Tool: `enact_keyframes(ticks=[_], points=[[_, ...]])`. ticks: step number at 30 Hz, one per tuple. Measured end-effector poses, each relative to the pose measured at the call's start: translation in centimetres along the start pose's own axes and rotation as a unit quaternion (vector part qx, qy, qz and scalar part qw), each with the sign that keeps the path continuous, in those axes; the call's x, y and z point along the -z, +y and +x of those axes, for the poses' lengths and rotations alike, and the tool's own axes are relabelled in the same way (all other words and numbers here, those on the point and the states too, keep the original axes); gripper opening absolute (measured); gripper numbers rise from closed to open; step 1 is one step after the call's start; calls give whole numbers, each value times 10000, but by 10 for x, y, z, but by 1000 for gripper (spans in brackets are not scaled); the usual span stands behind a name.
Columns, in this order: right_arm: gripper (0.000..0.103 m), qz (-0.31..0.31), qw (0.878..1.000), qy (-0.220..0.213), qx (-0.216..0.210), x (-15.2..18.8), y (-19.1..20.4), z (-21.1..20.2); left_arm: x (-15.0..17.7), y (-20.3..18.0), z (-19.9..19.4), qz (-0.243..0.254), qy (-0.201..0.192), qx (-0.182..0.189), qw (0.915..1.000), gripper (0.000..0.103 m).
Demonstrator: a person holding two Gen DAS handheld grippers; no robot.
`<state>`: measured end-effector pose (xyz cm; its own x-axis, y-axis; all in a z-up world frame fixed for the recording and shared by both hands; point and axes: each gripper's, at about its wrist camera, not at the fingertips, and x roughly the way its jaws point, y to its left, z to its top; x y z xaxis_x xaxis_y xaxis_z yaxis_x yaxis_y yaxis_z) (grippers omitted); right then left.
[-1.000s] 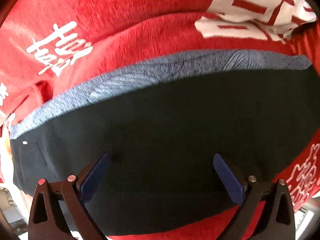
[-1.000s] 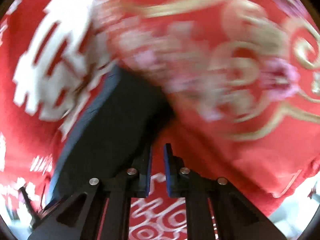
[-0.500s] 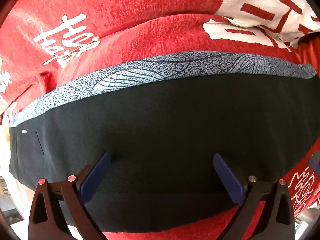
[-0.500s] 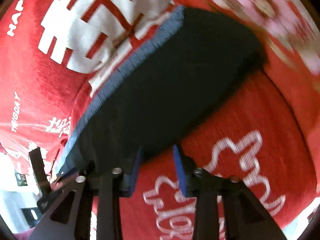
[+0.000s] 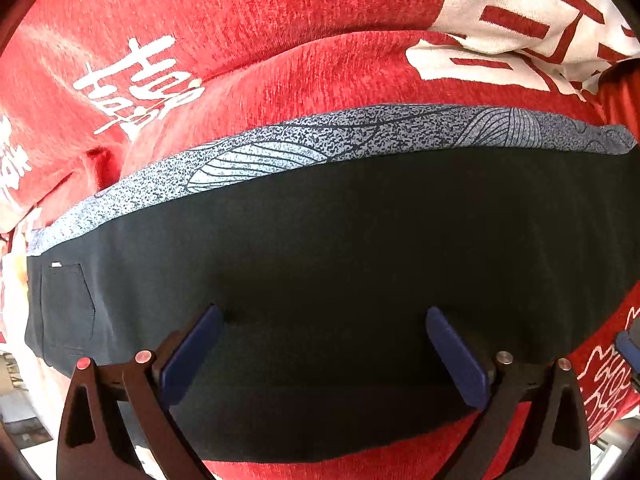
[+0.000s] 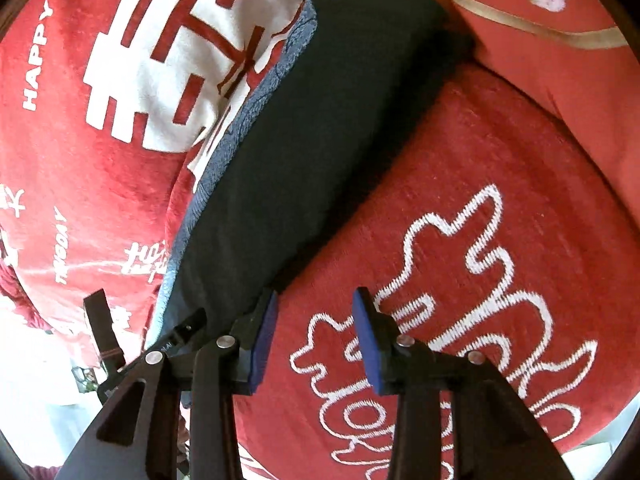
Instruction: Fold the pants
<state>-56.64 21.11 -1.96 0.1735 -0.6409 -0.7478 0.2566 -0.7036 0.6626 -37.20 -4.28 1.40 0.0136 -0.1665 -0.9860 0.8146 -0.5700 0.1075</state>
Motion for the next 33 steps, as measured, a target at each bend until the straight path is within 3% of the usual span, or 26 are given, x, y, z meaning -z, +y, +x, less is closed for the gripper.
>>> enact_keyframes(ticks=[14,25,26,27,28,30,33], points=[[42,223,9980,-454,-377,-16,-14,0,0,4,3,-77,-13,62,10000,103],[42,390,9876,-1354,-700,-48,-19,11,-2,5,3,5,-25,97,9999,103],[43,576,9863,-1338,-780,-50,-22,12,-4,4,0,48,-17,58,10000,102],[42,739,9851,-1302,-847,-52,-24,13,-6,2,-4,79,-35,79,9999,90],[32,936,9844,-1203,-874,-56,-26,14,-8,0,-10,103,-54,174,9998,77],[20,994,9873,-1032,-683,-59,-26,14,-14,-10,-23,175,-153,399,9989,76],[17,638,9904,-991,-720,-61,-17,6,-26,-35,-43,347,-511,587,9964,76]])
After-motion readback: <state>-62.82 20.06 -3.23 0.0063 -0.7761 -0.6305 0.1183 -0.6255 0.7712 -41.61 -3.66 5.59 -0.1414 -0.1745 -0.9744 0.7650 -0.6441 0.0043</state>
